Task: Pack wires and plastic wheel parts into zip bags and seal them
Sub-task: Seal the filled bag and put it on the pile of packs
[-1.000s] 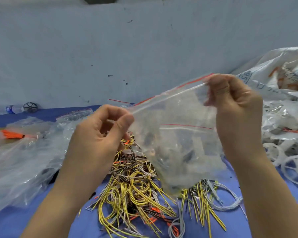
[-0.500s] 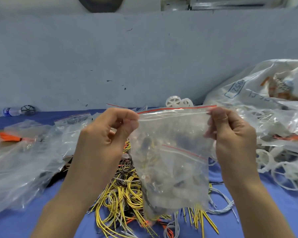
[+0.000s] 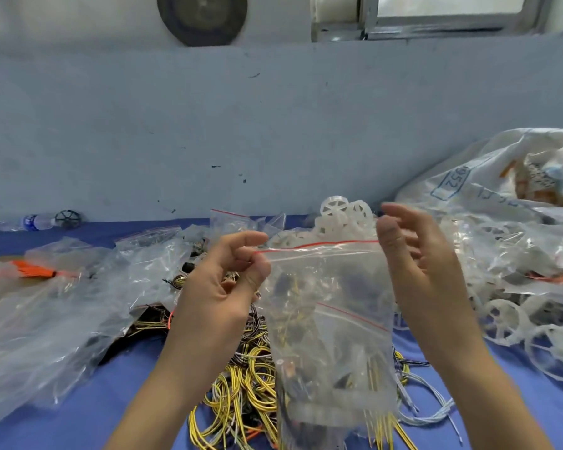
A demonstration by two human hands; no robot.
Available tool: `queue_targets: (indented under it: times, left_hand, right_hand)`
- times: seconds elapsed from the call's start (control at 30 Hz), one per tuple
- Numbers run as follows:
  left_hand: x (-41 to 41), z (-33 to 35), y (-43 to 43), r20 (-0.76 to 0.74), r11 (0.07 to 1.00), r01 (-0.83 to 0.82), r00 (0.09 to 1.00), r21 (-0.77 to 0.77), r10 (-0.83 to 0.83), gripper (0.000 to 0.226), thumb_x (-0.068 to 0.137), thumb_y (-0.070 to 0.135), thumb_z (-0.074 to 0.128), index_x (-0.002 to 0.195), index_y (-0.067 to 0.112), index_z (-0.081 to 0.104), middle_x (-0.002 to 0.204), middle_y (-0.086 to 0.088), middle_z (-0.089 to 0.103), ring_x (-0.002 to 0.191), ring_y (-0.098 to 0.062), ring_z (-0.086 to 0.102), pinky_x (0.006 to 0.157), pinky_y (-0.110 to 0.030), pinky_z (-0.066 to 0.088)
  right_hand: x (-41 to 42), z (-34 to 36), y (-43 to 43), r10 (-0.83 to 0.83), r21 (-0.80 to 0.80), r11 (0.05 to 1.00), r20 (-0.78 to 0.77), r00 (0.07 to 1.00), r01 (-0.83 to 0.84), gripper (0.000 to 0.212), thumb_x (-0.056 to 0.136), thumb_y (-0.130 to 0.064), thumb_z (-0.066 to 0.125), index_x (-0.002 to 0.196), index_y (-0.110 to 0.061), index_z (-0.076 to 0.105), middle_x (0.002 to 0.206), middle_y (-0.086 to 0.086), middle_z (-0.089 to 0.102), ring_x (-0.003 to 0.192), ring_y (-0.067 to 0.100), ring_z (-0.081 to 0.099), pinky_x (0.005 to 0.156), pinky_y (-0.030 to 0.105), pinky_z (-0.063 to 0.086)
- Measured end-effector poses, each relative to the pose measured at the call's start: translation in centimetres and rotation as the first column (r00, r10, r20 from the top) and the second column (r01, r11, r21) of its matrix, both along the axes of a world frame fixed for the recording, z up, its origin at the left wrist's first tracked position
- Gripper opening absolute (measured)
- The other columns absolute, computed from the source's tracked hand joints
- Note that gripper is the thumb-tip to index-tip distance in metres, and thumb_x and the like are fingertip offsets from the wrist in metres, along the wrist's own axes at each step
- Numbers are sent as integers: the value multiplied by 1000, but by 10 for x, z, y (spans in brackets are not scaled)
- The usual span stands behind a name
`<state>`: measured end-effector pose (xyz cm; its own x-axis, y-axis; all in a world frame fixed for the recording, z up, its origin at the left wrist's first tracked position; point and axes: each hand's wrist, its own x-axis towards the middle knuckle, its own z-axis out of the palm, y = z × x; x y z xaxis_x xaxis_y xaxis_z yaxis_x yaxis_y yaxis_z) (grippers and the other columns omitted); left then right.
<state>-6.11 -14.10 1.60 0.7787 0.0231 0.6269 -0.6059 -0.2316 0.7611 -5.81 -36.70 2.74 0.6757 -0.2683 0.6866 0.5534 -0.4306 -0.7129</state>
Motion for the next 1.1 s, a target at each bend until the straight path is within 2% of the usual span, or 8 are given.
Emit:
queue_targets:
  times: [0.07,0.13,0.2,0.3,0.53,0.83,0.97,1.1]
  left_hand:
    - [0,-1,-3,-1,1000,15,1000,-11,-15,23,85,35,67,106,43,64,94,9,67,85,-10,65,68,-32,56]
    - [0,-1,-4,5,999,28,1000,-18,-28,23,86,35,69,107,42,64,94,8,68,87,-13,66,72,-37,56]
    - [0,0,-4,20,999,33,999,-7,-33,26,84,36,69,109,41,63,94,8,69,87,-15,67,71,-38,56]
    - [-1,1,-4,21,999,43,999,6,-43,28,83,39,68,110,40,63,96,7,70,90,-16,68,72,-37,57]
    - [0,1,-12,-110,992,123,986,-16,-124,15,87,45,61,96,36,70,87,5,73,78,-8,67,69,-24,56]
    - [1,2,-7,-106,999,43,993,-10,-44,15,87,40,62,91,29,70,82,6,73,75,-8,68,70,-27,57]
    - [2,6,-7,-168,992,127,977,-25,-130,21,88,39,60,91,22,73,82,1,74,71,-9,68,64,-17,54]
    - [3,6,-9,-206,984,174,962,-32,-177,28,86,41,60,89,18,75,80,-2,74,68,-13,66,62,-19,55]
  right_hand:
    - [-3,14,8,-52,-291,954,84,995,74,40,94,-59,48,125,-36,58,115,-17,60,110,3,56,92,25,42]
    - [-6,24,22,26,-539,842,35,999,-3,50,92,-68,42,130,-39,55,117,-22,57,115,0,49,99,27,39]
    - [-6,25,32,74,-643,761,-56,996,-93,51,90,-69,41,129,-40,57,114,-25,58,113,-3,45,103,29,37]
    - [-4,22,41,118,-634,756,-115,986,-164,35,91,-54,52,114,-33,67,106,-21,62,107,4,50,103,37,39]
    - [-3,19,46,132,-589,792,-91,987,-160,12,92,-38,64,103,-33,64,96,-22,61,99,7,54,92,34,44]
    - [0,19,37,114,-564,810,-120,986,-162,20,93,-44,54,98,-33,69,84,-27,59,90,7,51,78,23,34]
    - [-2,19,38,113,-559,820,-47,992,-120,14,92,-40,61,96,-32,72,90,-18,68,90,10,55,85,28,41]
    - [-3,19,38,126,-548,827,-33,991,-123,9,90,-38,66,94,-33,72,89,-20,69,91,9,58,88,30,44]
